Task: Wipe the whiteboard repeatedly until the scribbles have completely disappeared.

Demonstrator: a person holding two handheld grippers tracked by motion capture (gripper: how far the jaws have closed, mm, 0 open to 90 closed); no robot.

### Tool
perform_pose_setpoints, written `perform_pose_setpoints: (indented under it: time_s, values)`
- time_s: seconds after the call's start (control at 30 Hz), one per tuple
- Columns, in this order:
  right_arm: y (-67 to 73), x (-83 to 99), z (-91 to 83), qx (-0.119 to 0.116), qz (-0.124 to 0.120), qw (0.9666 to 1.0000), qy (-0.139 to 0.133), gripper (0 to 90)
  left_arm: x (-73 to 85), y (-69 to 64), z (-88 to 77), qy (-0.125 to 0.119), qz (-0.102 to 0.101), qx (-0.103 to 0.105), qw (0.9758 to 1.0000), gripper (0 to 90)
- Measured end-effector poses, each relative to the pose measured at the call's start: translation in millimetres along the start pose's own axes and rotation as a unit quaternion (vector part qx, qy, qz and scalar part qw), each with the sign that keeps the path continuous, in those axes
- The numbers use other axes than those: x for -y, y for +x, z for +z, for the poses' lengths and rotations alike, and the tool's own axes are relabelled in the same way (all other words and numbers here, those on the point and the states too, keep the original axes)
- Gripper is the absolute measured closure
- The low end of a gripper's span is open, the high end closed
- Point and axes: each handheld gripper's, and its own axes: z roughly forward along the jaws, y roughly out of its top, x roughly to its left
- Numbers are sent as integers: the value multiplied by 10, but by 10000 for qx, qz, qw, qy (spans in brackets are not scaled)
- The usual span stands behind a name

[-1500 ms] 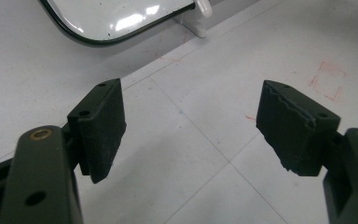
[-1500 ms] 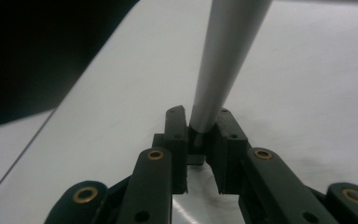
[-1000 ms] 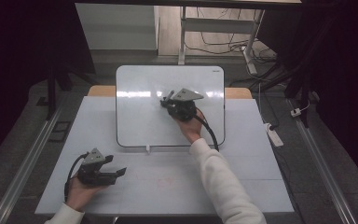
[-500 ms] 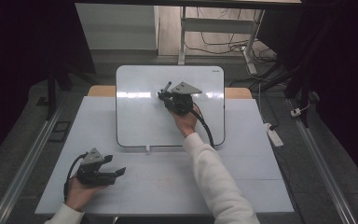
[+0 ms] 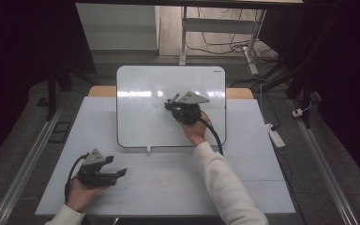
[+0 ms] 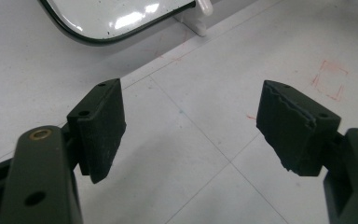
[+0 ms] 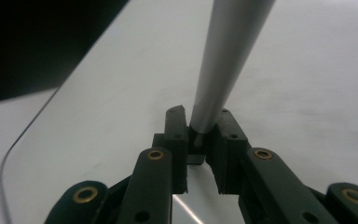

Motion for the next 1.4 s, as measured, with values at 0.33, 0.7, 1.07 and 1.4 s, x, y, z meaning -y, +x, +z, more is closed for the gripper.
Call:
perform_pose_setpoints:
  time_s: [0.33, 0.7, 1.07, 1.4]
  values:
    - [-42, 25, -30, 17, 101, 9999, -93, 777, -3, 1, 14, 23, 3, 18, 10000, 243]
    - [-133, 78, -154, 9, 74, 10000, -42, 776, -6, -6, 17, 25, 25, 20, 10000, 243]
    - [-230, 119, -272, 260, 299, 9992, -102, 777, -2, -4, 1, -9, 11, 11, 10000, 243]
    - [-253, 167, -315, 288, 459, 9984, -175, 776, -5, -8, 3, -9, 11, 3, 10000, 243]
